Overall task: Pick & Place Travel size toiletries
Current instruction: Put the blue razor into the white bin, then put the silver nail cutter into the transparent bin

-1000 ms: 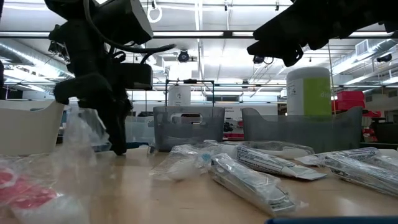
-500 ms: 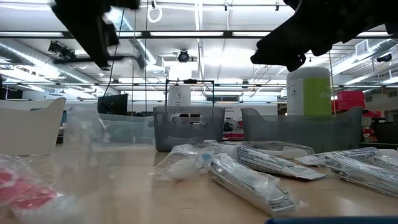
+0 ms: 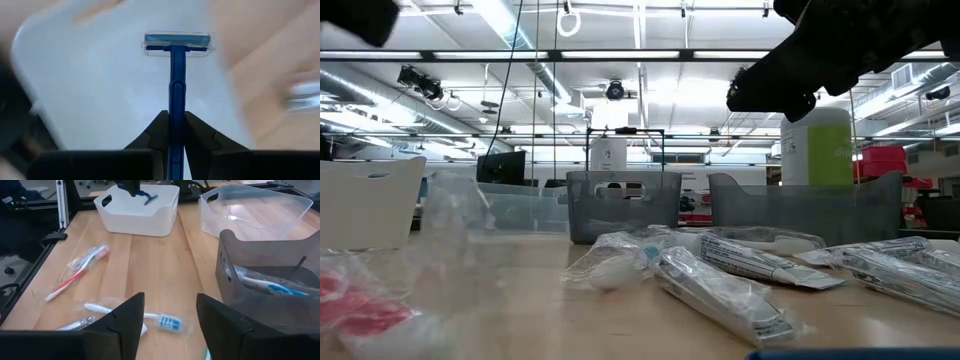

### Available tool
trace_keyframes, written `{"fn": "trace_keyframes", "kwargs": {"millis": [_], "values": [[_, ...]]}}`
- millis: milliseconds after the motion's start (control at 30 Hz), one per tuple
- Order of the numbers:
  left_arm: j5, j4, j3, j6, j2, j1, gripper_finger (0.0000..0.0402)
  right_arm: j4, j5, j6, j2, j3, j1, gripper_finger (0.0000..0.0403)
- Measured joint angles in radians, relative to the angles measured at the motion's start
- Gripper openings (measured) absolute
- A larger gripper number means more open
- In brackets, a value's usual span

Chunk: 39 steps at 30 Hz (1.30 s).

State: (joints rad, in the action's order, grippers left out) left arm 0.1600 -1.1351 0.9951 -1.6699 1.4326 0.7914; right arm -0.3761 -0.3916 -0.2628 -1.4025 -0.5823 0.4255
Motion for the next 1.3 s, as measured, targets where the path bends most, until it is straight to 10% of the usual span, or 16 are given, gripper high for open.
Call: {"fn": "trace_keyframes", "kwargs": {"millis": [200, 833, 1067, 1300], "values": [[-0.047, 0.057, -0.116, -0.190, 0.000, 0.017, 0.0059, 0.029, 0.000, -0.018, 0.000, 0.000, 0.000, 0.0185], [-0.002, 0.057, -0.065, 0.022, 0.000, 0.016, 0.0133, 0.037, 0.000, -0.018, 0.000, 0.000, 0.000, 0.0190], [0.296, -0.048, 0.189, 0.129, 0.000, 0.016, 0.0122, 0.041, 0.001, -0.018, 0.000, 0.000, 0.000, 0.0199], [0.561, 0.326, 0.257, 0.693, 0.004, 0.004, 0.0119, 0.083, 0.029, -0.018, 0.000, 0.000, 0.001, 0.0201]]}}
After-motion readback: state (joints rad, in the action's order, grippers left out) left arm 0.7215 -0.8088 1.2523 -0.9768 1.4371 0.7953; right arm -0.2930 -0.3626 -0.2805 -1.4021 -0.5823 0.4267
